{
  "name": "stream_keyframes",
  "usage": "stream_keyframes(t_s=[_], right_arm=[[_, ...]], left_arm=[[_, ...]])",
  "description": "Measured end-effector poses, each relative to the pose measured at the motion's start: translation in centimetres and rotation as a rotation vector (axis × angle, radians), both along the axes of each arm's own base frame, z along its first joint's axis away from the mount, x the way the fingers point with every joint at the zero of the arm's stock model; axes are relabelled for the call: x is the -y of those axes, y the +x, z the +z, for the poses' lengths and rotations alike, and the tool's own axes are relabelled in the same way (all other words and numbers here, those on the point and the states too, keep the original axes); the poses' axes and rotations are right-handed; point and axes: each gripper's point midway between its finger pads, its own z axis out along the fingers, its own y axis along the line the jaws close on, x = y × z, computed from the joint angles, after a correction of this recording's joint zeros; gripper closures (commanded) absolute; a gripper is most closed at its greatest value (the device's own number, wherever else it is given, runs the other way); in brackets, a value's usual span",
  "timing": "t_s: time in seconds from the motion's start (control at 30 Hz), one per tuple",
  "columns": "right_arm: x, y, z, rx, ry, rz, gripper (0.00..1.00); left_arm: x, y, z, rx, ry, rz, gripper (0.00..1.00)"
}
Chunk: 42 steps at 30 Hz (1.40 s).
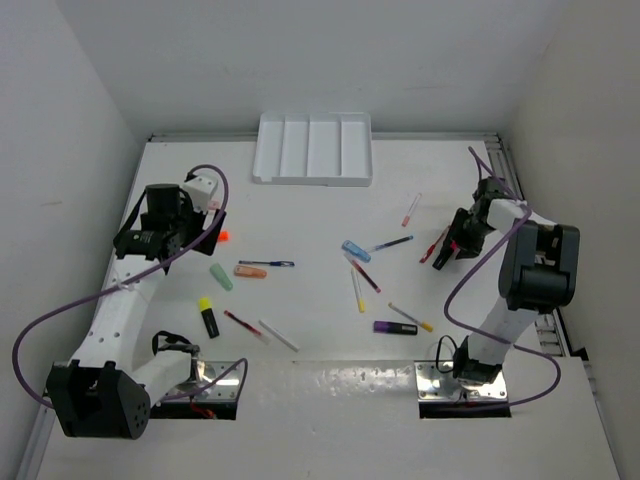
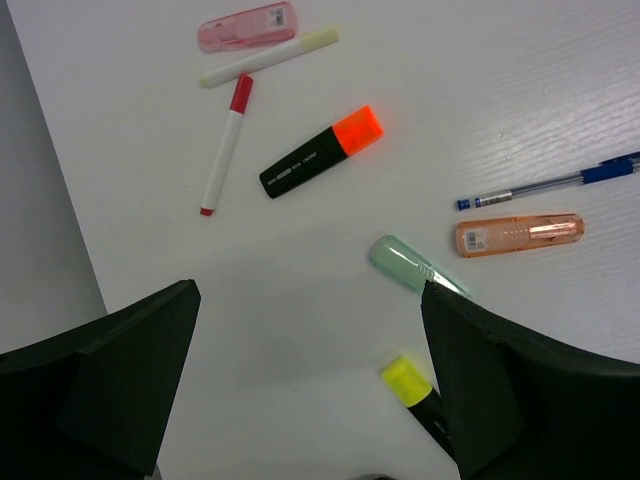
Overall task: Sort the stationery into containers
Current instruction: Grab a piece of stationery with the right arm
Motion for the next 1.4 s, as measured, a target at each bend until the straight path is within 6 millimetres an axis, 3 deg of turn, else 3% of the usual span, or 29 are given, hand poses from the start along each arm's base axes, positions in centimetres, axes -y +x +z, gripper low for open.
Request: stream_keyframes(t_s=[0.53,0.6,0.63,0.67,0.73,0.83,1.0,1.1,1.27,1.37,1.4], right_arm=[[0.9,1.0,-1.6,-0.119,-0.084,0.008,0.59],[1.0,1.1,-1.6,-0.128,-0.096,0.013,0.70],[1.0,1.1,-1.6,-0.128,-0.098,0.018,0.85],[1.0,1.0,-1.6,-0.130,-0.101,0.027,0.90],[0.7,0.9,-1.4,-0.138,-0.099,0.046,0.99],[0.2,1.3,-0.4,-0.138,-0.080,0.070,1.00],[-2.2,4.9,3.8,-0.029,-0.042,0.178,1.00],[-4.6,9.5,8.9,0.130,-0.030,0.267,1.00],[-11.0,17.0,18.8,0.476,-0.039,0.456,1.00],[-15.9,21.2,22.6,0.645,-0.021,0.553,1.00],[-16.6,21.8,22.9,0.669,-0.020,0.564,1.00]], left_arm=[[-0.3,0.5,-0.5,-0.009,-0.018,0.037,0.00],[-0.3,0.5,-0.5,-0.009,-0.016,0.040,0.00],[-0.3,0.4,-0.5,-0.009,-0.015,0.041,0.00],[-0.3,0.5,-0.5,-0.008,-0.015,0.041,0.00],[-0.4,0.5,-0.5,-0.008,-0.015,0.041,0.00],[-0.3,0.5,-0.5,-0.008,-0.016,0.041,0.00],[0.0,0.5,-0.5,-0.007,-0.025,0.021,0.00],[0.4,0.7,-0.5,-0.010,-0.029,-0.006,0.00],[1.1,2.1,-0.1,-0.013,-0.048,-0.046,0.00],[1.5,3.1,0.2,-0.014,-0.062,-0.065,0.00],[1.6,3.4,0.2,-0.014,-0.065,-0.069,0.00]])
